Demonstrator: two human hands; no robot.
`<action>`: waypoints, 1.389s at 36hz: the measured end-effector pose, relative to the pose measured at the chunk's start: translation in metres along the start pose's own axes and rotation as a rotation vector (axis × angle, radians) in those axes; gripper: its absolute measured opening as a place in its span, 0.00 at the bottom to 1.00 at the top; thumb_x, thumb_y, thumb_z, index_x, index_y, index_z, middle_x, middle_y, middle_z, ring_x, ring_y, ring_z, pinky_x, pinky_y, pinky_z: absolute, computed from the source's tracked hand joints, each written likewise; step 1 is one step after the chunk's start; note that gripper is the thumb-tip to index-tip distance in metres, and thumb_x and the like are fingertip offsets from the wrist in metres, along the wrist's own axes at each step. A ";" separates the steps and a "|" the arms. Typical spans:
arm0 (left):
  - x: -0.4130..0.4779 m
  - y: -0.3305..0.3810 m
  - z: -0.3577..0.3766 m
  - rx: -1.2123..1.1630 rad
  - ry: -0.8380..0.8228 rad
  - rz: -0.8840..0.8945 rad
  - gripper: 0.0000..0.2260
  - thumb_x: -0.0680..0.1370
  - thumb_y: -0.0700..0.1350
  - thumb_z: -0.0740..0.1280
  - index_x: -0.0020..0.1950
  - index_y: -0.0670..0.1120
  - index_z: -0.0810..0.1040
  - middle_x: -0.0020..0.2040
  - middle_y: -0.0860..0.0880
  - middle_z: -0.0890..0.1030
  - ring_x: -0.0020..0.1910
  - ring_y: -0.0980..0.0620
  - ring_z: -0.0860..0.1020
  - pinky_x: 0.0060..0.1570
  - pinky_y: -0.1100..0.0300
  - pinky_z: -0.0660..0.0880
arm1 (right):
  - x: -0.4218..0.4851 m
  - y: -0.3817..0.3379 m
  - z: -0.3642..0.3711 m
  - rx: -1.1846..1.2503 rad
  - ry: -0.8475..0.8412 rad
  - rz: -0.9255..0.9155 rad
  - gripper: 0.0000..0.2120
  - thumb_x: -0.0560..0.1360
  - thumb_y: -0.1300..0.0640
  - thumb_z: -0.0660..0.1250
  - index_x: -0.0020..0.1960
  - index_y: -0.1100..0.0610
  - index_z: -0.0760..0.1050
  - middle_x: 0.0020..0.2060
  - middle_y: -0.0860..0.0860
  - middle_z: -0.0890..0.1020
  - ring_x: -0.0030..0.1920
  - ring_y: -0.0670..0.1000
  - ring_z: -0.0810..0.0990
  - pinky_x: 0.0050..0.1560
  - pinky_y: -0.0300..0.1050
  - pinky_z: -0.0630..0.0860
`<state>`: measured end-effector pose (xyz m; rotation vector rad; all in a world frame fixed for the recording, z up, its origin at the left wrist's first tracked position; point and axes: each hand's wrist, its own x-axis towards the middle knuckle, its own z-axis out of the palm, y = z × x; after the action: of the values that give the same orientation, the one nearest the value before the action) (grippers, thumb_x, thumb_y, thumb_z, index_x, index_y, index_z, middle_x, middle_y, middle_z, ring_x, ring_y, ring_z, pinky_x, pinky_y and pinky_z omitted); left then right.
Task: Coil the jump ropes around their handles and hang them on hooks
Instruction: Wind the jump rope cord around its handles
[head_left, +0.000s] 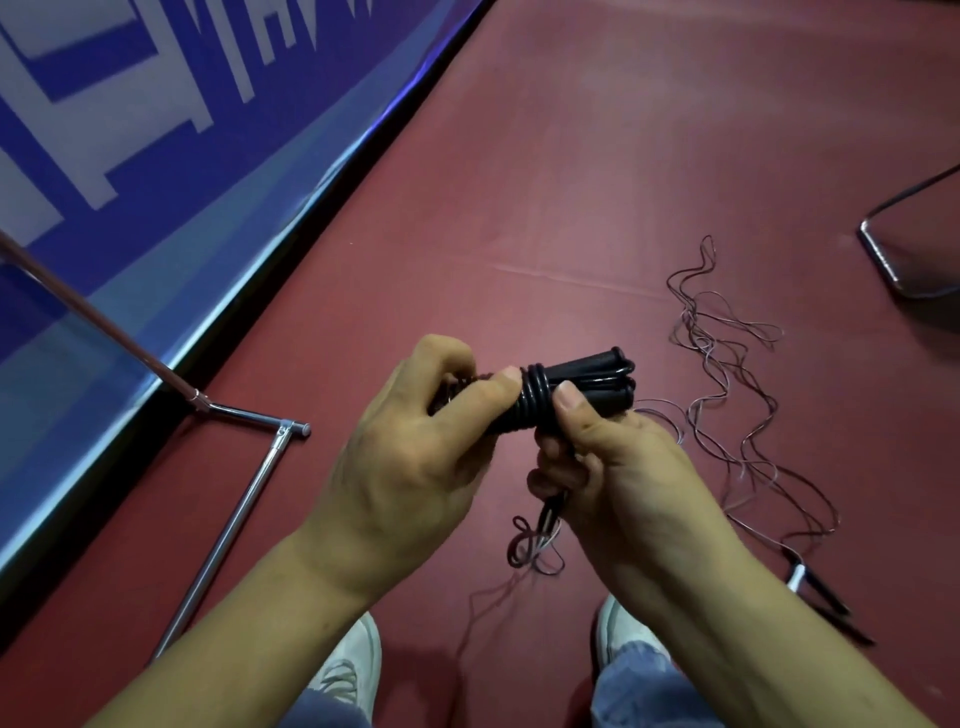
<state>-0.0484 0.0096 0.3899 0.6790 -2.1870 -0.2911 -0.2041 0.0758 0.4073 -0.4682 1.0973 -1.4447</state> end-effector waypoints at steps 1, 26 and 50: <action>0.000 0.001 -0.002 -0.070 -0.044 -0.007 0.16 0.76 0.38 0.73 0.63 0.42 0.77 0.54 0.42 0.73 0.45 0.44 0.76 0.42 0.51 0.77 | 0.002 -0.001 -0.003 -0.040 0.015 -0.042 0.04 0.73 0.55 0.70 0.42 0.55 0.82 0.31 0.51 0.69 0.29 0.47 0.63 0.35 0.44 0.63; 0.018 0.036 -0.026 -0.557 -0.207 -0.610 0.18 0.67 0.46 0.80 0.53 0.51 0.80 0.44 0.52 0.84 0.38 0.55 0.83 0.37 0.65 0.77 | 0.000 -0.014 -0.019 -0.295 -0.236 -0.072 0.18 0.70 0.49 0.76 0.46 0.64 0.80 0.38 0.65 0.76 0.36 0.56 0.72 0.37 0.48 0.72; 0.010 0.028 -0.016 -0.662 -0.373 -0.678 0.17 0.68 0.58 0.76 0.54 0.58 0.77 0.45 0.50 0.82 0.35 0.57 0.80 0.35 0.61 0.77 | -0.002 -0.029 -0.020 -0.454 -0.213 0.072 0.10 0.69 0.53 0.73 0.39 0.60 0.77 0.31 0.54 0.73 0.30 0.48 0.69 0.35 0.44 0.68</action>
<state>-0.0518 0.0275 0.4178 1.0010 -1.9227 -1.5128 -0.2358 0.0809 0.4223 -0.8731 1.2536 -1.0505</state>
